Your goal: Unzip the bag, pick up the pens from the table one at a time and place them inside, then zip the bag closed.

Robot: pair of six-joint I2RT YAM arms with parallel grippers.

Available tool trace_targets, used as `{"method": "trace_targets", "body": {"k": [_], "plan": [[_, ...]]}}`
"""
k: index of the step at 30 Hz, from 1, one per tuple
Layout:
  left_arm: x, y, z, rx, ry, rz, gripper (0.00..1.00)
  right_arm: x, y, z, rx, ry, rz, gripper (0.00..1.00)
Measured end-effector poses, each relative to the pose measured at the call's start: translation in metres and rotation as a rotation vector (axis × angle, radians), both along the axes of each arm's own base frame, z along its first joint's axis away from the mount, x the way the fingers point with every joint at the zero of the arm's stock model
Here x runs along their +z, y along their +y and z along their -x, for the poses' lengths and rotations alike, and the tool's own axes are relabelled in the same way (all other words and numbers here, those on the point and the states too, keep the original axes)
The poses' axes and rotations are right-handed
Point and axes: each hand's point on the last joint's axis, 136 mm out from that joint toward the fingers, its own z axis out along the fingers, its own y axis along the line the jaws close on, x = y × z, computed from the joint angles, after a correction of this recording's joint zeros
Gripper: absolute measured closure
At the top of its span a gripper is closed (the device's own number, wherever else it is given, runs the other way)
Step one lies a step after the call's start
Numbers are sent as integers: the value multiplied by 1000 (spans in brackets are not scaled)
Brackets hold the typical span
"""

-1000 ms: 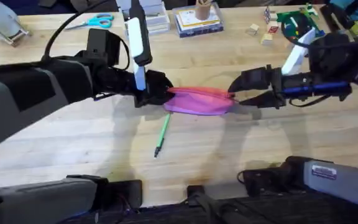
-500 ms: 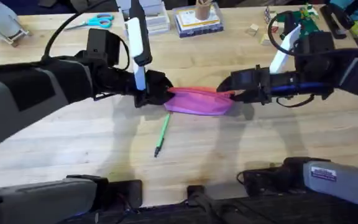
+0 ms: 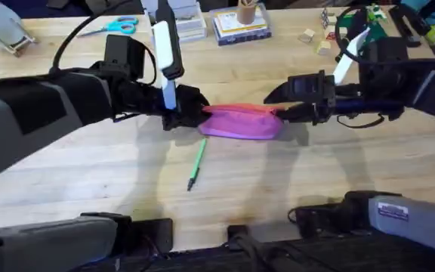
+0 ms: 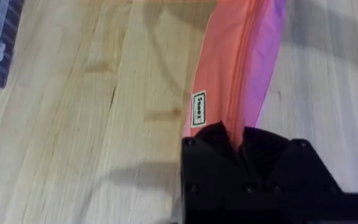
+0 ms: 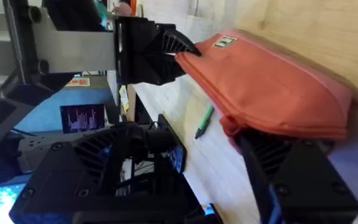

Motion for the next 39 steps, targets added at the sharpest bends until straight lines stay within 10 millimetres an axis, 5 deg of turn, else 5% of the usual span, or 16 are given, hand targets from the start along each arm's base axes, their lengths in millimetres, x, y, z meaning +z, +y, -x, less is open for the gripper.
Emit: {"method": "trace_targets", "body": {"k": [7,14,21,27,39], "plan": [[0,0,0,0,0,0,958,18,1,2,-3,-56,-5,5],[0,0,0,-1,0,1,958,64,3,-6,14,-201,-34,5],[0,0,0,-1,0,1,958,78,-3,-18,-15,-277,45,5],[0,0,0,-1,0,1,958,77,-12,-21,-55,-302,158,5],[0,0,0,-1,1,0,958,39,-35,4,-96,-131,359,5]]}}
